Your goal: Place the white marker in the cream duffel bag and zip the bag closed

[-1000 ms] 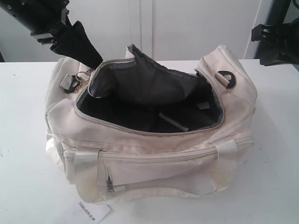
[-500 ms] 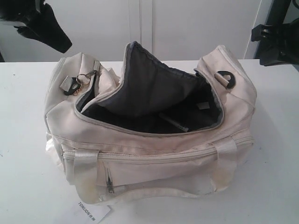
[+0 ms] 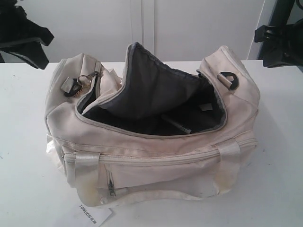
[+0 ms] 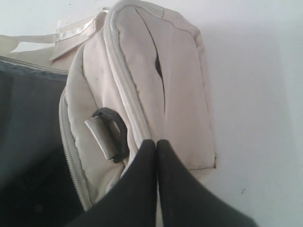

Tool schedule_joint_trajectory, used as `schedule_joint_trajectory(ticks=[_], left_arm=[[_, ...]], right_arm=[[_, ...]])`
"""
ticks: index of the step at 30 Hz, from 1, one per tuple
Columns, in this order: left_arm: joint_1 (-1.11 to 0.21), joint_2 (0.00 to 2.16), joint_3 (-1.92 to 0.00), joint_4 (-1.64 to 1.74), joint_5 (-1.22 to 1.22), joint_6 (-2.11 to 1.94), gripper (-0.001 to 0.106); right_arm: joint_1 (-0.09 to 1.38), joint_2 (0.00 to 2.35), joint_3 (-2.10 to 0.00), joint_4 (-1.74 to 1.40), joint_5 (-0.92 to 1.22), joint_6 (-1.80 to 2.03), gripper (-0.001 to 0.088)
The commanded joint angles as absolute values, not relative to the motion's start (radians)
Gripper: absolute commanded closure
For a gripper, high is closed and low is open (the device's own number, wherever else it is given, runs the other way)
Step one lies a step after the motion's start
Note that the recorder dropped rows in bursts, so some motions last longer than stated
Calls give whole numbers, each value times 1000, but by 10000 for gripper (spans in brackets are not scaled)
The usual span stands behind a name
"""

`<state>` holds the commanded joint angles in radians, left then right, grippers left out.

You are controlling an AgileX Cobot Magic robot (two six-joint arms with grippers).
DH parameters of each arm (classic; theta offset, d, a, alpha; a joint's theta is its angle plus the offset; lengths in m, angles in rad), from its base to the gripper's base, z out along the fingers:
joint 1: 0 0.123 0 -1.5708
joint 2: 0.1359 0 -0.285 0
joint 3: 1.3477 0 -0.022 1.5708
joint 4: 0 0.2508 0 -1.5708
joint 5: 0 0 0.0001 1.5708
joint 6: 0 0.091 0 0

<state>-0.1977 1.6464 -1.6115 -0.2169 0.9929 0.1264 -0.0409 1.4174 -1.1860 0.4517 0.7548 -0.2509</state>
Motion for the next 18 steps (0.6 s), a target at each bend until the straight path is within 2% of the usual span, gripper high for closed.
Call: schedule_joint_trajectory(ticks=[1, 4, 14, 16, 18], left_arm=[[-198, 1656, -1600, -231, 965, 126, 529], [-198, 1675, -1595, -231, 933, 126, 454], [-198, 1735, -1595, -231, 826, 78, 453], [-198, 1744, -1595, -231, 816, 78, 480], [-198, 1748, -1595, -231, 792, 78, 561]], right_arm=[[-41, 1417, -1186, 452, 755, -251, 868], [-41, 1417, -1186, 452, 755, -251, 868], [-41, 1417, -1186, 452, 755, -251, 868], [-41, 1417, -1186, 452, 755, -251, 868], [-41, 1417, -1186, 452, 755, -251, 868]])
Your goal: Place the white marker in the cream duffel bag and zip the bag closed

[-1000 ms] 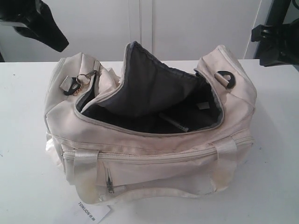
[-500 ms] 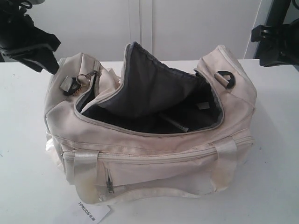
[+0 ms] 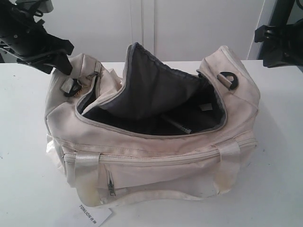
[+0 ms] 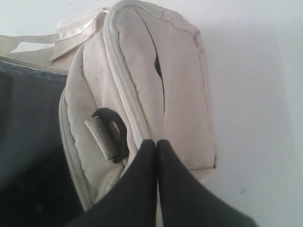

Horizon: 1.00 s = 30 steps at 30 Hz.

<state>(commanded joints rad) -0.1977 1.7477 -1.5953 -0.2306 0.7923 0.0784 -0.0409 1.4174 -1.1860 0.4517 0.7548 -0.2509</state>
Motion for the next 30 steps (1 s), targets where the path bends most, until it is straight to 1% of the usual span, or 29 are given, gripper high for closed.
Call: schedule_joint_trajectory(ticks=[1, 3, 6, 8, 9, 13, 19, 23, 30], left_arm=[[-198, 1750, -1595, -231, 778, 78, 609], [-198, 1752, -1595, -231, 755, 78, 745], [-198, 1756, -1595, -231, 727, 78, 920], [-198, 1756, -1595, -231, 710, 78, 1021], [-198, 1756, -1595, -231, 701, 78, 1053], [-198, 1756, -1595, -231, 664, 78, 1053], [-198, 1756, -1595, -256, 646, 78, 1053], [-198, 1756, -1595, -260, 643, 78, 1053], [-198, 1756, -1595, -260, 643, 83, 1053]], right_arm=[[-41, 1417, -1186, 452, 755, -251, 868], [-41, 1417, -1186, 452, 755, -251, 868], [-39, 1417, -1186, 458, 755, -251, 868], [-39, 1417, -1186, 484, 747, -269, 868], [-39, 1417, -1186, 516, 746, -301, 868], [-10, 1417, -1201, 653, 758, -415, 868], [96, 1427, -1301, 655, 807, -398, 868], [161, 1459, -1390, 620, 841, -342, 868], [277, 1560, -1552, 452, 896, -186, 868]])
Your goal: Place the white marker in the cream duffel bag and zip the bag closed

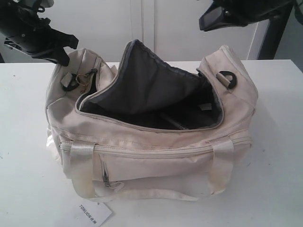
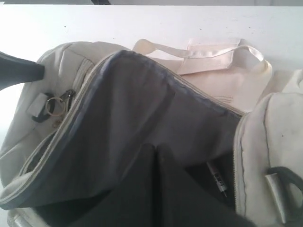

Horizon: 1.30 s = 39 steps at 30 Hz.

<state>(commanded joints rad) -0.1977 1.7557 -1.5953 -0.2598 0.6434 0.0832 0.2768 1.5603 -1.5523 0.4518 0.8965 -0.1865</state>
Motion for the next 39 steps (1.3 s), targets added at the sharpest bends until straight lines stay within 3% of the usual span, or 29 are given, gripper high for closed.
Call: schedule_joint_trajectory(ticks=[16, 28, 30, 36, 39], left_arm=[[-198, 1756, -1595, -260, 647, 83, 1053], [-198, 1756, -1595, -260, 647, 83, 1053], [-198, 1756, -1595, -260, 645, 83, 1053], [-198, 1756, -1595, -260, 645, 83, 1053], [-198, 1756, -1595, -260, 645, 83, 1053]], right_arm=[[509, 1798, -1851, 137, 973, 141, 868], [566, 1961, -2004, 130, 920, 230, 857], [566, 1967, -2004, 130, 888, 270, 793], [566, 1979, -2002, 130, 836, 325, 461], [566, 2006, -2002, 119, 837, 358, 350]])
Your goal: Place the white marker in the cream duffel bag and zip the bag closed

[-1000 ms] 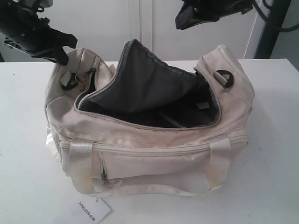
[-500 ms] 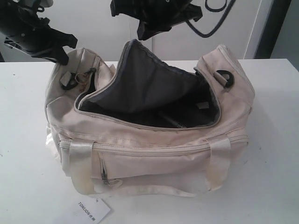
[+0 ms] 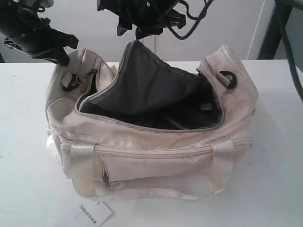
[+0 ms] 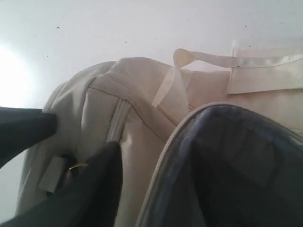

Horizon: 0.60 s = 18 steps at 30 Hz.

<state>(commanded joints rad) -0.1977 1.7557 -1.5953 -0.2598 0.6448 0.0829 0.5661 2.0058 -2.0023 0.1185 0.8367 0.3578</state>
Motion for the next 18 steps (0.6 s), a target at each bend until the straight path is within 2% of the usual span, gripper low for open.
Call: schedule_joint_trajectory(ticks=[3, 18], left_arm=[[-198, 1756, -1595, -260, 645, 83, 1053], [-198, 1756, -1595, -260, 645, 83, 1053]], right_arm=[[566, 2021, -2002, 102, 825, 398, 309], [566, 2039, -2002, 45, 838, 475, 309]])
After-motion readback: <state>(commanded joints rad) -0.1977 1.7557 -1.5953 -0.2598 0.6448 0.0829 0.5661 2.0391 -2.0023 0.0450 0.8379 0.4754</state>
